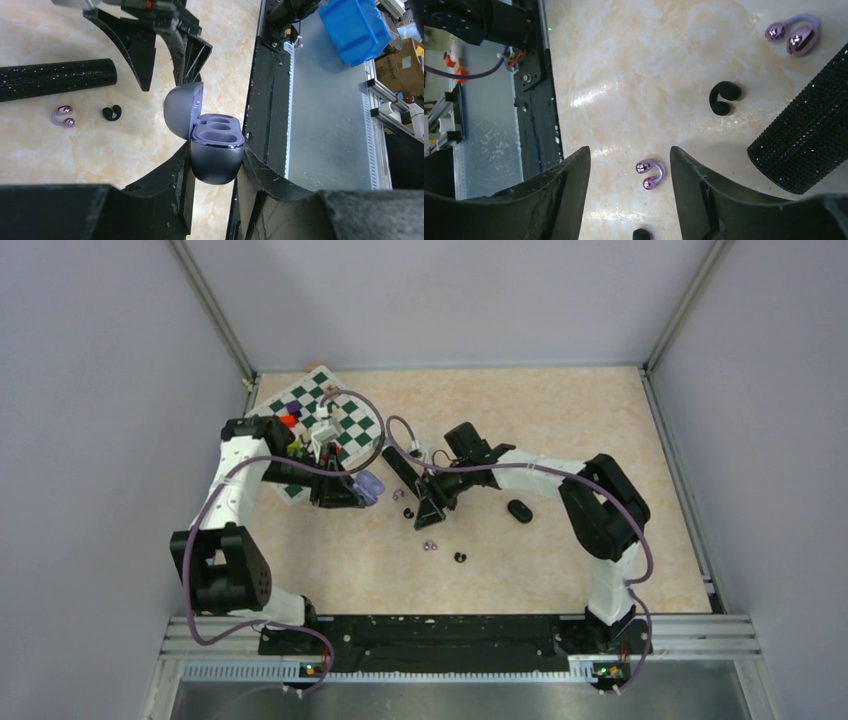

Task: Insert the wireless bluetooth earbuds into the charging case
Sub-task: Adjust the charging case.

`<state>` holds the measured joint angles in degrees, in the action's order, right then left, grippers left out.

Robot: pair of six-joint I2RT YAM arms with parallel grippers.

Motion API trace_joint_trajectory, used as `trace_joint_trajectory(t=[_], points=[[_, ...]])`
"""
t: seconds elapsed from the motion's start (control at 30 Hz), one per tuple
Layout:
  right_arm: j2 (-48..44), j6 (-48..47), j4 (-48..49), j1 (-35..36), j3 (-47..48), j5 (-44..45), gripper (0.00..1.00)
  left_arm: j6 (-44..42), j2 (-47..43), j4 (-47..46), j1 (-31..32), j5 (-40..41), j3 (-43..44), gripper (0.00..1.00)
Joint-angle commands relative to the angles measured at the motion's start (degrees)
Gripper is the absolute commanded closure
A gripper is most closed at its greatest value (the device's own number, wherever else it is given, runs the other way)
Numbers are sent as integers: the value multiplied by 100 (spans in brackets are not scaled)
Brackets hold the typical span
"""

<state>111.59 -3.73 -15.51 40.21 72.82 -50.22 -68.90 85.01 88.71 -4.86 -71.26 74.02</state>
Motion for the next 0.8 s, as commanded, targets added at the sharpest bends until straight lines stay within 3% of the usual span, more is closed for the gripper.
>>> trace_joint_trajectory(t=[0.0, 0.17, 0.4, 0.47, 0.77], points=[[-1008, 733, 631, -86, 138, -396, 36, -101, 48, 226, 207, -120, -40, 100], [-1512, 1781, 1476, -253, 200, -231, 18, -63, 383, 223, 460, -88, 10, 100], [-1523, 3031, 2792, -303, 59, -311, 16, -143, 454, 226, 660, -153, -2, 100], [-1444, 3323, 3108, -267, 12, -267, 11, -141, 474, 225, 678, -159, -18, 100], [-1226, 3381, 3103, -34, -5, -59, 8, -167, 490, 226, 724, -150, -2, 100]])
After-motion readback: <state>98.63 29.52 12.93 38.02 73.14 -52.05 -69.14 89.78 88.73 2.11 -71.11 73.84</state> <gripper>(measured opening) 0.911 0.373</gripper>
